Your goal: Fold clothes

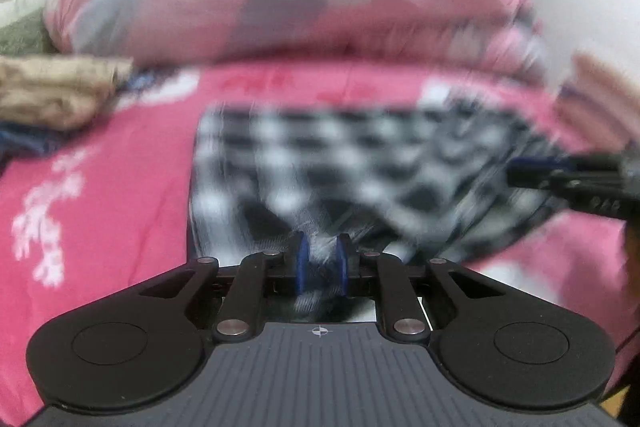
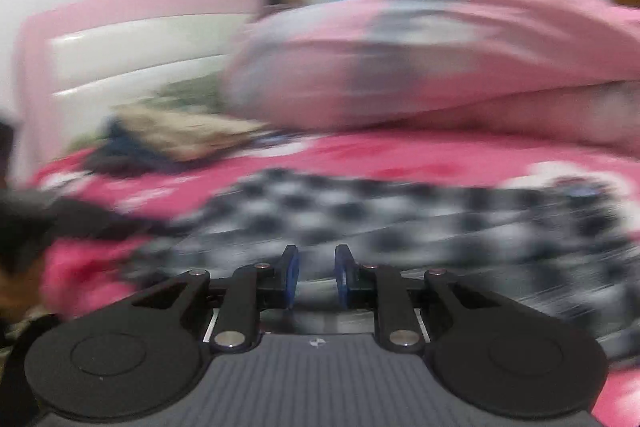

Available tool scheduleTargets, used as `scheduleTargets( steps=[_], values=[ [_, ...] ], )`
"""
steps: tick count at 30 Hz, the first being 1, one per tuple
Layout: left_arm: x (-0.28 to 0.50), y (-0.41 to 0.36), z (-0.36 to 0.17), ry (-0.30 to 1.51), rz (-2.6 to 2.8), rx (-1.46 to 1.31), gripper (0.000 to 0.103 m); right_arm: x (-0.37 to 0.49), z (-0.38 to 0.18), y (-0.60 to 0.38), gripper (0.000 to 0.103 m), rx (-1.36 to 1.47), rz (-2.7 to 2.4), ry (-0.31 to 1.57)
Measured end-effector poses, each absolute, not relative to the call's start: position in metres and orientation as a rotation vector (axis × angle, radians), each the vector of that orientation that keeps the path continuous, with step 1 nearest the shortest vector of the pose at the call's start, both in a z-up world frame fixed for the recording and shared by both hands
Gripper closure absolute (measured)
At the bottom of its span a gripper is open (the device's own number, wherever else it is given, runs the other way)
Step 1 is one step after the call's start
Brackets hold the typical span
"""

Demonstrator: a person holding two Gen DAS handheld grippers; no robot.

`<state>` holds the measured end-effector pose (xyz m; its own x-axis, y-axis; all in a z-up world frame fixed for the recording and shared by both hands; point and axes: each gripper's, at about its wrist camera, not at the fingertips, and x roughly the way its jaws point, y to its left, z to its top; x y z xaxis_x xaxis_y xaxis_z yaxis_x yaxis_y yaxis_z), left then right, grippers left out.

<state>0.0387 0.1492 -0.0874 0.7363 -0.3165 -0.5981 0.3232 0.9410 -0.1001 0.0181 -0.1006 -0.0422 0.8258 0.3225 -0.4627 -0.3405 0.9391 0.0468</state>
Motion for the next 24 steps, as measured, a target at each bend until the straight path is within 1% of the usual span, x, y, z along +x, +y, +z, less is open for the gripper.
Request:
scheduleTargets(
  steps=[1,2,4,7,11,14,15,17,20,24],
  values=[
    [0.037,0.152,-0.091,0.646,-0.356,-0.009,0.087,0.026,-0.052,-0.113,0.076,-0.096,0.322,0.555],
    [0.036,0.156,-0.092,0.639,-0.364,-0.033,0.086,0.032,-0.063,-0.126,0.074,-0.160,0.288,0.636],
    [0.037,0.166,-0.093,0.648,-0.366,-0.087,0.086,0.018,-0.071,-0.158,0.071,-0.128,0.294,0.618],
    [0.039,0.171,-0.096,0.656,-0.370,-0.136,0.086,0.005,-0.054,-0.187,0.070,-0.053,0.257,0.627],
    [0.036,0.164,-0.093,0.651,-0.353,-0.093,0.085,0.013,-0.025,-0.199,0.070,-0.003,0.249,0.511],
    [0.034,0.162,-0.093,0.644,-0.344,-0.071,0.085,0.033,-0.045,-0.220,0.066,-0.040,0.165,0.552],
    [0.034,0.162,-0.094,0.644,-0.344,-0.074,0.085,0.039,-0.059,-0.229,0.067,-0.041,0.127,0.613],
    [0.036,0.162,-0.094,0.648,-0.343,-0.079,0.085,0.023,-0.068,-0.259,0.068,0.087,0.139,0.616],
    [0.037,0.163,-0.094,0.655,-0.340,-0.094,0.085,0.006,-0.051,-0.274,0.067,0.121,0.134,0.606],
    [0.037,0.165,-0.094,0.664,-0.326,-0.133,0.084,0.008,-0.021,-0.269,0.067,0.114,0.163,0.516]
  ],
)
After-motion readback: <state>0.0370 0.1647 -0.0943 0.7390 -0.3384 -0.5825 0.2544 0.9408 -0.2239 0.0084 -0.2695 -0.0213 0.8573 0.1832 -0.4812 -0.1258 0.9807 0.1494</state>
